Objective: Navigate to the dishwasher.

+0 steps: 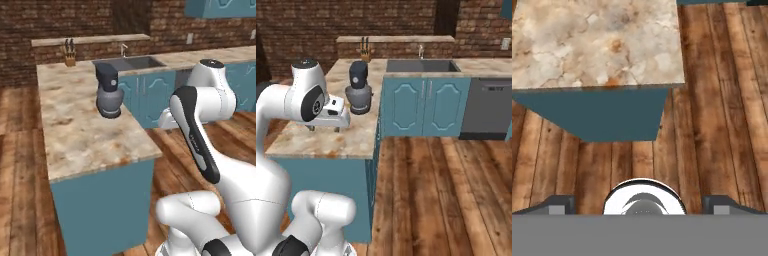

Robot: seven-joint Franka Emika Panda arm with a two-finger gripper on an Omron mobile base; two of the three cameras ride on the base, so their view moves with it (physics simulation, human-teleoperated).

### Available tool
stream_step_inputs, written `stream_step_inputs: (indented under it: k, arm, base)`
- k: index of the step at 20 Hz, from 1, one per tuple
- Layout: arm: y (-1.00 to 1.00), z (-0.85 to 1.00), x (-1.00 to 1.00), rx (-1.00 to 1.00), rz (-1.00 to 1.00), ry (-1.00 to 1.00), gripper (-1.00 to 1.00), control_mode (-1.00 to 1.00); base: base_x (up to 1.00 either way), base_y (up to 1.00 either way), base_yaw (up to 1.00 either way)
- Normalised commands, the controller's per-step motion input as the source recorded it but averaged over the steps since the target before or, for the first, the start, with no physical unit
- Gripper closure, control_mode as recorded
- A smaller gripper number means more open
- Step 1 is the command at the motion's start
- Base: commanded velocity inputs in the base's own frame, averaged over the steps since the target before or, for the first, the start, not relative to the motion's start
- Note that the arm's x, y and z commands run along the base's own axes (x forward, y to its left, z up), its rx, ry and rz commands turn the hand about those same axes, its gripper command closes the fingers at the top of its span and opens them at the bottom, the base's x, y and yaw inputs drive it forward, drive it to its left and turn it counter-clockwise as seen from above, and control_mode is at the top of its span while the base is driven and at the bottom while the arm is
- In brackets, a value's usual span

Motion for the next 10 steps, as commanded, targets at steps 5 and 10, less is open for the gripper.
stream_step_inputs:
  k: [5,10]
  arm:
    - [0.00,0.00,0.00,0.00,0.00,0.00,-1.00,1.00]
    - [0.00,0.00,0.00,0.00,0.00,0.00,-1.00,1.00]
  base:
    - [0.00,-0.02,-0.98]
    - [0.01,-0.72,-0.68]
